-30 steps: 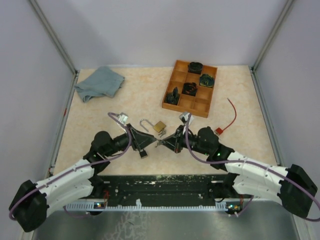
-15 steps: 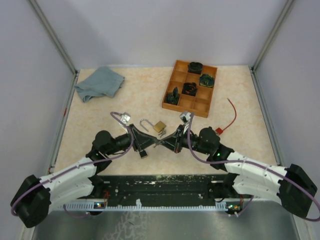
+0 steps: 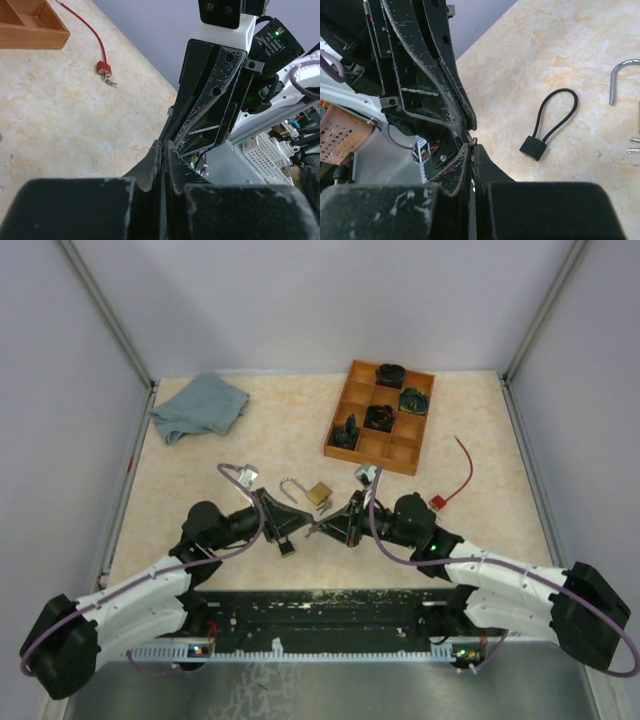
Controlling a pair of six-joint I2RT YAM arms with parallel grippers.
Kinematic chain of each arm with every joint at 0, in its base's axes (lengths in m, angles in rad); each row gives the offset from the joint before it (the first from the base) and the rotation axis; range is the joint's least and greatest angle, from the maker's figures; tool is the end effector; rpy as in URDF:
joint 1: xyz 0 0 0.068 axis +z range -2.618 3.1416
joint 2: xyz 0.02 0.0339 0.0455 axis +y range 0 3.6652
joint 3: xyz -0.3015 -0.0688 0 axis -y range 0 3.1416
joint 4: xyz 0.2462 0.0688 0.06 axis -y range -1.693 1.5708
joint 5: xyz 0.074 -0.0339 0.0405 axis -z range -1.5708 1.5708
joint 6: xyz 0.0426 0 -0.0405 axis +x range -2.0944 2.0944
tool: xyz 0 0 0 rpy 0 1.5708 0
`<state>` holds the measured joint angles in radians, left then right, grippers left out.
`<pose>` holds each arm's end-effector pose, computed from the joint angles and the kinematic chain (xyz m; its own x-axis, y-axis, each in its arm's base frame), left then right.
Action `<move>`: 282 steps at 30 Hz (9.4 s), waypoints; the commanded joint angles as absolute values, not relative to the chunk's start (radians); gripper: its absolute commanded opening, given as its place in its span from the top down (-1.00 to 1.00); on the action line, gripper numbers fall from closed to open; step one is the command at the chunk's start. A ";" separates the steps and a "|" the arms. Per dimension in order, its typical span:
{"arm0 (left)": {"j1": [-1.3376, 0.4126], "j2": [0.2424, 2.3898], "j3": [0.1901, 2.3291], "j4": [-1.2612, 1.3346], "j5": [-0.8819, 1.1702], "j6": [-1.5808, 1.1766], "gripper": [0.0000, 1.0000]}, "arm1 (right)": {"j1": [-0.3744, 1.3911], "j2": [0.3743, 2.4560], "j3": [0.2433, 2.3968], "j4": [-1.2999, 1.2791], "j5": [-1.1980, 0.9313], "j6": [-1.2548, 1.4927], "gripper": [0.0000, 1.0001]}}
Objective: Unlock with the key
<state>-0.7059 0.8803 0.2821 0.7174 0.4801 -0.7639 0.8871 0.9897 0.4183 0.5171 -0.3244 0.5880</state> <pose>0.1213 -0.1293 0.2702 -0.5741 -0.3168 -0.7550 0.7301 0.2192 -0.6472 0.1210 0.1700 0.2766 -0.5476 0.1602 -0.8212 -0.7597 0.3162 0.5683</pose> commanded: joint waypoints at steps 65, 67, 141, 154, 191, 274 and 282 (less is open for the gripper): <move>-0.739 1.103 1.006 -0.700 -0.084 -1.186 1.00 | 1.174 1.637 0.444 1.442 0.104 -0.535 0.49; -0.740 1.101 1.000 -0.697 -0.082 -1.190 1.00 | 1.174 1.635 0.444 1.443 0.112 -0.532 0.61; -0.779 1.228 0.860 -0.769 -0.102 -0.933 -0.27 | 1.069 1.003 0.300 0.737 0.163 0.265 1.00; -0.856 1.635 1.036 -0.882 -0.214 -0.997 -0.28 | 1.069 0.960 0.245 0.742 0.164 0.201 1.00; -0.798 1.194 0.983 -0.550 -0.159 -1.111 1.00 | 1.133 1.122 0.409 0.704 0.104 0.361 1.00; -0.825 0.991 0.723 -0.238 0.033 -1.073 1.00 | 0.980 1.282 0.326 1.156 0.116 0.782 1.00; -0.840 0.979 0.672 -0.228 0.042 -1.248 1.00 | 0.980 1.381 0.367 1.265 0.091 0.686 1.00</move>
<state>-0.8024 1.0046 0.7082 -0.2459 -0.0662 -1.1202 1.0042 1.3361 0.2901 1.0821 0.0513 0.7433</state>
